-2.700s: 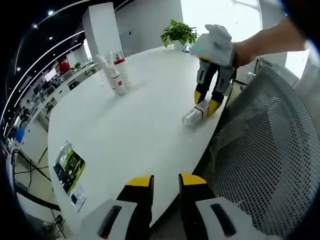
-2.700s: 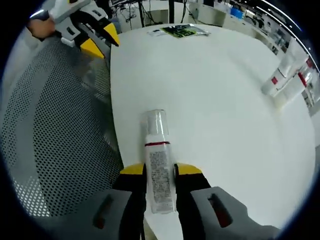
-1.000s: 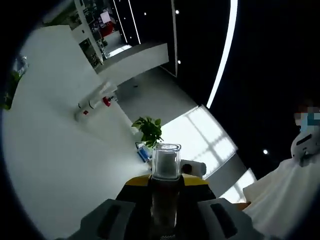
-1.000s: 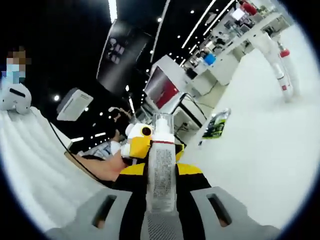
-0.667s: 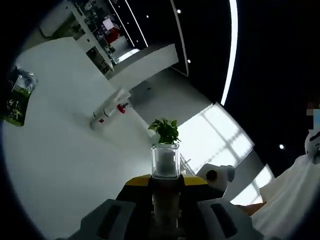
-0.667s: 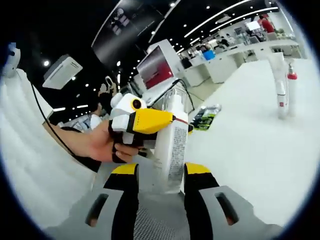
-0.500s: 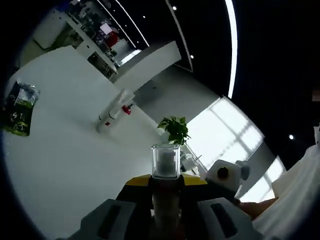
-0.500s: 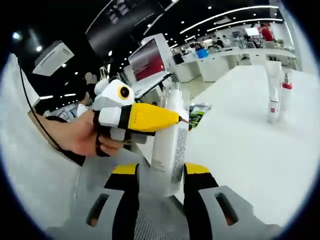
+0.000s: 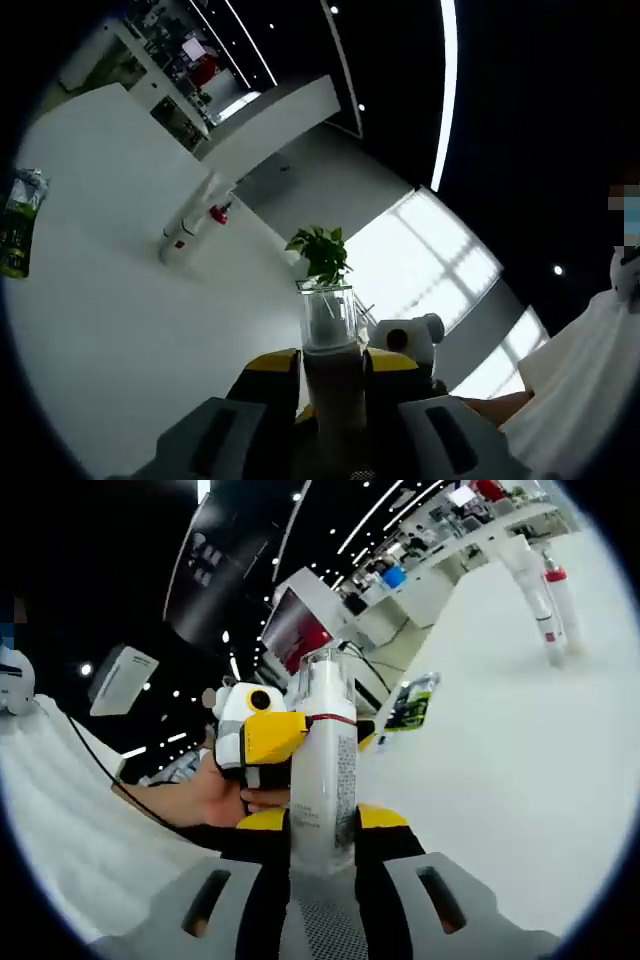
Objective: Arrange the skincare products in the storage area until every visible bottle or jar stands upright without overlapping.
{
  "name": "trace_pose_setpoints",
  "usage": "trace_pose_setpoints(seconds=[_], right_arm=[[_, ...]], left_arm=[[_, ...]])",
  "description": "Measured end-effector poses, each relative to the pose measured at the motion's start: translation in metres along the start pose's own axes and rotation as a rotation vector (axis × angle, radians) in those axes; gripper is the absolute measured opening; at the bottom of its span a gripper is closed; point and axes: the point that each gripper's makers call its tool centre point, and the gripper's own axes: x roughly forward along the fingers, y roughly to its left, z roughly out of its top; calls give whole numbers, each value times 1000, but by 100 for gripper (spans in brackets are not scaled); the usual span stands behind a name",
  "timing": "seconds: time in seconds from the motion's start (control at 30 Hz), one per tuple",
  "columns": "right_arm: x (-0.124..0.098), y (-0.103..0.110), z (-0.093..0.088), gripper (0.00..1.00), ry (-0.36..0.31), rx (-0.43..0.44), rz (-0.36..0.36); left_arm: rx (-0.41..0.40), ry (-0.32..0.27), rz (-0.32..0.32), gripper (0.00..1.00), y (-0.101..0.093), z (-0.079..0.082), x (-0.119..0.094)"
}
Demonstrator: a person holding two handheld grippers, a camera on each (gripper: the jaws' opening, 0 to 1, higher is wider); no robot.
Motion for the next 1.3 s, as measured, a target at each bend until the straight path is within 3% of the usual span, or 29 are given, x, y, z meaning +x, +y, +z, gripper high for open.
trace_pose_setpoints(seconds=[0.2,0.33,0.4,0.5,0.57,0.6,0.67,0.73,0.83,0.87,0.93,1.0,1.17,1.23,1.3], right_arm=[[-6,14,6,21,-27,41,111],[-7,19,1,22,1,85,162],[-5,20,2,22,0,76,157],[-3,11,0,23,5,4,89],[-2,-4,2,22,3,-101,-19],[-2,-8,1,22,13,-132,-54],[-3,-17,2,21,35,-224,-132],[-3,-22,0,23,72,-264,-205],[-2,-30,6,25,71,-330,-302],[-2,-33,8,25,72,-337,-345],[3,-32,15,30,53,-367,-377],[4,-37,19,37,57,-406,-456],[4,-45,25,29,100,-510,-590],[3,-49,26,26,107,-525,-626],[4,-48,25,25,94,-489,-614]], left_arm=[[-97,29,-122,33,-16,-3,5],[-122,52,-193,26,-30,-8,7],[-130,41,-168,26,-24,-9,9],[-117,26,-145,26,-20,-9,9],[-50,3,-44,25,-3,-7,9],[-45,4,-27,25,0,-7,9],[-25,1,68,25,17,-5,8],[-15,-20,141,25,25,-1,7],[-27,-44,199,25,31,3,7],[-26,-60,246,25,36,6,7],[-16,-72,287,25,36,10,8],[-11,-88,310,25,35,14,10],[22,-114,366,25,35,19,14],[30,-109,373,25,36,18,14],[42,-105,373,25,37,18,13]])
